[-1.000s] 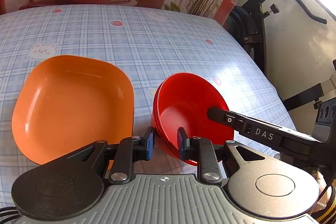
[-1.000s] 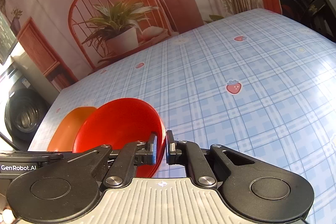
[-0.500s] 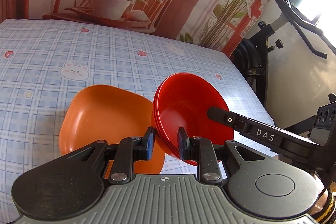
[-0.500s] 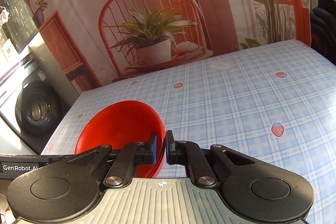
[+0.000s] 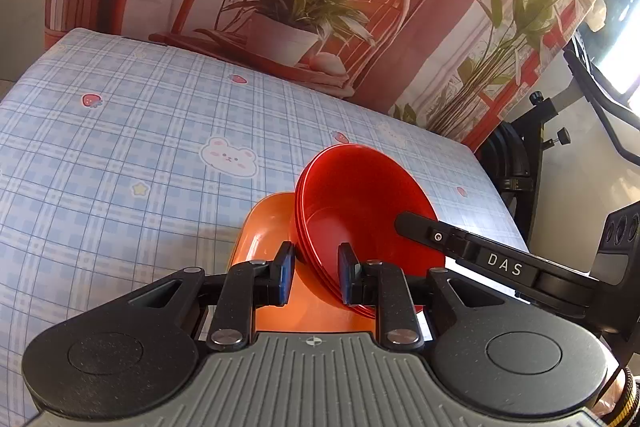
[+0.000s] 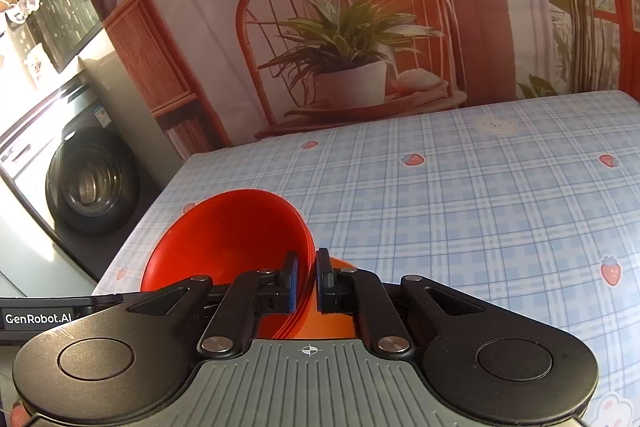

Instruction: Organize plates and bowls

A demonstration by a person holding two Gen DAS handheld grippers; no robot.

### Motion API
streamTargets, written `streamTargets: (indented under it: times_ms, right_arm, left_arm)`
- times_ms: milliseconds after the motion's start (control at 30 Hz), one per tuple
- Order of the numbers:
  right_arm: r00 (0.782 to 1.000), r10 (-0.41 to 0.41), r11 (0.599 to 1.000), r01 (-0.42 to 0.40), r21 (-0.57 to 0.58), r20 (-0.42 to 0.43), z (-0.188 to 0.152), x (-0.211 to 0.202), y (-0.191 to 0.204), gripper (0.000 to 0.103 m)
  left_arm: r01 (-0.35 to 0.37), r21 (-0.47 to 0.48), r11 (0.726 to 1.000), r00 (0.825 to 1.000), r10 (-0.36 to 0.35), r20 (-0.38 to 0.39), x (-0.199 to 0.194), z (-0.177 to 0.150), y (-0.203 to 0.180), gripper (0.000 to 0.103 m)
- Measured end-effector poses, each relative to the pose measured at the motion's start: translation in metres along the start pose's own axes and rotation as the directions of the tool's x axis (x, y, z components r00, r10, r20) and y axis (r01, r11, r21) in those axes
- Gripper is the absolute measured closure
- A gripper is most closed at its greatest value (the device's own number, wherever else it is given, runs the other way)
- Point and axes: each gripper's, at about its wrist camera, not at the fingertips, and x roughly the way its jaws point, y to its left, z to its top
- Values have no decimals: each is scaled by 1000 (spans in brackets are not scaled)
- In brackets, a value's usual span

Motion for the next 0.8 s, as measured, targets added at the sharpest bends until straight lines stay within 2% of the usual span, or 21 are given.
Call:
streamTargets:
  times_ms: [367,800]
  right_arm:
    - [998,-41,999,42,22,-46,-25,15,0,95]
    - [996,-54,998,56,30,-78,-33,22,-3,92]
  left_arm:
    - [-11,-14,1000,1000,10,-26,9,-12,12,79]
    - [-19,-12,1000,997,18,-73,24,-19,18,79]
